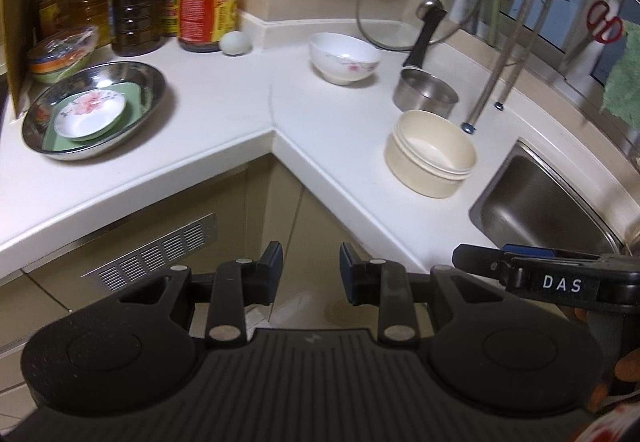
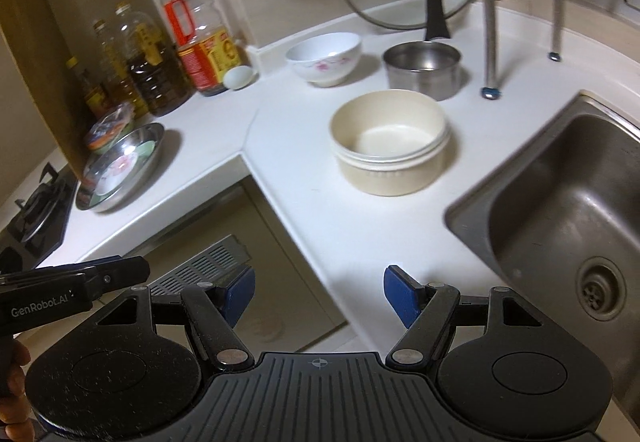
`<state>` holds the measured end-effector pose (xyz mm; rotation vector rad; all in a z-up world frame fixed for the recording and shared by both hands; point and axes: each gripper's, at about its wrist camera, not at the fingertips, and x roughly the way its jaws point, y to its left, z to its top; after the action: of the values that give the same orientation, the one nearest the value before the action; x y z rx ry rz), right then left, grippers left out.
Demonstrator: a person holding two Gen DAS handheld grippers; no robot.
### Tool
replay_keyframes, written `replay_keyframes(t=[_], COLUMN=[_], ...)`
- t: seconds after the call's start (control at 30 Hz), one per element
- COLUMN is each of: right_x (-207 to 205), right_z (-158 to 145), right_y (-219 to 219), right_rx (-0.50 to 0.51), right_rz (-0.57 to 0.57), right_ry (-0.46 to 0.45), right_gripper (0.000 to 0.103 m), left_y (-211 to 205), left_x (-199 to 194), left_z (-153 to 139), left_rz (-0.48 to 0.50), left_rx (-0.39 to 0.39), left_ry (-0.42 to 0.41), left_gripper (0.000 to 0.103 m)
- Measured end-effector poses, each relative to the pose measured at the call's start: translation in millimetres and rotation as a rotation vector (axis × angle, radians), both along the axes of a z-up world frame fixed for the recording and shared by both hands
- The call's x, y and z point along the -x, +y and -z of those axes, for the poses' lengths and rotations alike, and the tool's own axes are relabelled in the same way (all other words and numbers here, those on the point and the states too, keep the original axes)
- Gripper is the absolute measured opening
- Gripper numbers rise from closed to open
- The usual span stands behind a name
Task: Organize plates and bowls
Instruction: 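Move both grippers toward the cream bowl stack beside the sink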
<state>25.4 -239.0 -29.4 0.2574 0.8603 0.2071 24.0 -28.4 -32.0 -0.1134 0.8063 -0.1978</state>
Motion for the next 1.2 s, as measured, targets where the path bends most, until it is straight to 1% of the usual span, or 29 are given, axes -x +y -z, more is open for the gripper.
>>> replay_keyframes(t=[0.33, 0.43, 0.57, 0.63, 0.8, 0.87, 1.03, 1.2], right_x=[9, 9, 8, 4, -10, -17, -39, -66], right_z=[-1, -2, -2, -1, 2, 3, 7, 9], right_y=[-32, -39, -49, -53, -59, -60, -65, -67], right_rx=[-0.019, -0.022, -0.028, -0.032, -0.015, -0.009, -0.015, -0.021], right_rz=[0.066, 0.083, 0.126, 0.143, 0.180, 0.192, 0.233, 0.268], right_ry=[-0.002, -0.005, -0.017, -0.017, -0.029, -0.040, -0.060, -0.077], right_gripper=[0.071, 0.071, 0.071, 0.071, 0.071, 0.070, 0.061, 0.054], left_y=[-34, -40, -52, -58, -65, -66, -74, -85], left_x=[-4, -8, -17, -23, -48, -62, -100, -135], left_z=[1, 1, 0, 0, 1, 1, 2, 8], left_rz=[0.059, 0.070, 0.117, 0.146, 0.185, 0.197, 0.233, 0.284], left_rx=[-0.025, -0.017, -0.036, -0.049, -0.050, -0.038, -0.020, -0.027], left_ry=[-0.005, -0.004, -0.007, -0.011, -0.027, -0.027, -0.038, -0.042], left_gripper=[0.027, 0.027, 0.028, 0.031, 0.033, 0.033, 0.033, 0.033])
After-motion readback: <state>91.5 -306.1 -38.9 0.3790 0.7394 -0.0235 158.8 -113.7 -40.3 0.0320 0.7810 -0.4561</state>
